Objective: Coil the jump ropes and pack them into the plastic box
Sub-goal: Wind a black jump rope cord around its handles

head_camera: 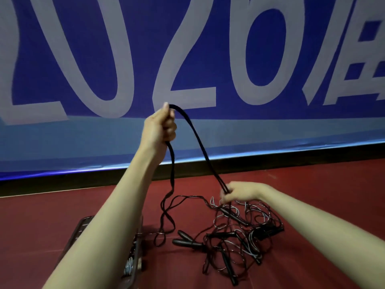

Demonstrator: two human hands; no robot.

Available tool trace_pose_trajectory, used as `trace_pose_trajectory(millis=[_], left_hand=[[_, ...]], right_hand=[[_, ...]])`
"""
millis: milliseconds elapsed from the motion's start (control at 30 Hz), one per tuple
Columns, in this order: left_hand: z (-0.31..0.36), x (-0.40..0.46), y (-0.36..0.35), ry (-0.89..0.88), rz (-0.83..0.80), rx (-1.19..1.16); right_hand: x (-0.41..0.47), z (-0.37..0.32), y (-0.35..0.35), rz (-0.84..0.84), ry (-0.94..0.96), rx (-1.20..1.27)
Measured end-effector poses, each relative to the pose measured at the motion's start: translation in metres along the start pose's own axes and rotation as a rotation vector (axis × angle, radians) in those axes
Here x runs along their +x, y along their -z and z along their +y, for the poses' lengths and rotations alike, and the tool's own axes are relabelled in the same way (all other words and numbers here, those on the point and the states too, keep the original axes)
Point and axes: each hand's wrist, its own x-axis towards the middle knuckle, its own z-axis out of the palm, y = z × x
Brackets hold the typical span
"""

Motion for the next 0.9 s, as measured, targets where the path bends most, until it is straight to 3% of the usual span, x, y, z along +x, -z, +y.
trace_pose_trajectory(millis=[67,133,233,300,433,633,800,900], left_hand=[[-0.005,0.002,0.017,0.018,0.067,-0.021],[-0.019,0.004,0.037,0.077,0.165,0.006],[-0.049,-0.002,0.067,0.222,0.318,0.299],[-0.073,-0.009,0.088,0.352,0.356,0.549],[-0.092,-0.021,0.088,0.442,0.126,0.888],[-0.064,-0.024,0.004,0.282,-0.423,0.701],[-0.057,-0.023,-0.011,0.210,-0.401,0.698],[-0.057,-0.020,-0.009,0.197,-0.388,0.436]], right_hand=[[-0.003,0.006,-0.001,-0.023,-0.022,0.038],[-0.006,0.006,0.007,0.060,-0.028,0.199],[-0.011,-0.003,0.024,0.245,-0.023,0.610],[-0.017,-0.018,0.039,0.396,-0.011,0.683],[-0.030,-0.046,0.065,0.556,0.075,0.483],[-0.041,-0.075,0.067,0.479,0.232,0.326],[-0.048,-0.070,0.069,0.503,0.259,0.309],[-0.050,-0.058,0.066,0.437,0.243,0.258]])
